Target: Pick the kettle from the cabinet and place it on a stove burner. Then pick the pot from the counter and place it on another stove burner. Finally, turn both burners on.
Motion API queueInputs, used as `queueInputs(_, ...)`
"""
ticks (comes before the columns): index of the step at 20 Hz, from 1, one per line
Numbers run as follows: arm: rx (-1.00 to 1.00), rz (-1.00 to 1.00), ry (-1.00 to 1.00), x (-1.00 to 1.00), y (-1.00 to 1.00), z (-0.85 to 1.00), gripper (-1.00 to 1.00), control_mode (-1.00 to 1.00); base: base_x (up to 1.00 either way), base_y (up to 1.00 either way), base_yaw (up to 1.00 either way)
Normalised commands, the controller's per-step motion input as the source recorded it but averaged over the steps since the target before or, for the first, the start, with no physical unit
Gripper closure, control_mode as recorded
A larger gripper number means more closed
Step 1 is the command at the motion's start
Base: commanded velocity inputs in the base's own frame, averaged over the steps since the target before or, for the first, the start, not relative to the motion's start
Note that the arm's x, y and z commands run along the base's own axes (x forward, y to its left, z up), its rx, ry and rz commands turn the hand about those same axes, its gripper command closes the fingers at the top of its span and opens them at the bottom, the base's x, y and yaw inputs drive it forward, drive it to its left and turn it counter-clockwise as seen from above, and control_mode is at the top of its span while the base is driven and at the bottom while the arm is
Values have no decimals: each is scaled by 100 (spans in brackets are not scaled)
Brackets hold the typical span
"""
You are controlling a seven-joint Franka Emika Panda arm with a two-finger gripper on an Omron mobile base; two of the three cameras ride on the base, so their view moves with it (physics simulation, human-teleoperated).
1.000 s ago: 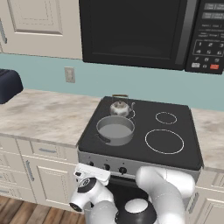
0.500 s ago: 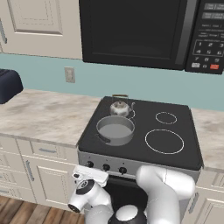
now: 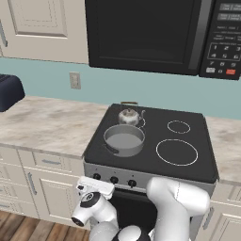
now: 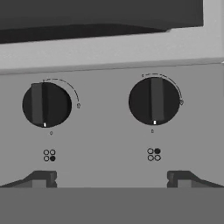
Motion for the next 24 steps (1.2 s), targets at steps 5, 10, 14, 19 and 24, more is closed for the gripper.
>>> queueInputs(5, 0, 0, 0, 2, 0, -14, -100, -100, 0, 0, 0)
queueInputs(10, 0, 0, 0, 8, 0, -17, -100, -100, 0, 0, 0)
queueInputs(14, 0, 0, 0, 18, 0, -7, -100, -100, 0, 0, 0)
queueInputs(19, 0, 0, 0, 21, 0, -7, -100, -100, 0, 0, 0)
queueInputs(24, -1, 0, 0, 17, 3, -14, -100, -100, 0, 0, 0)
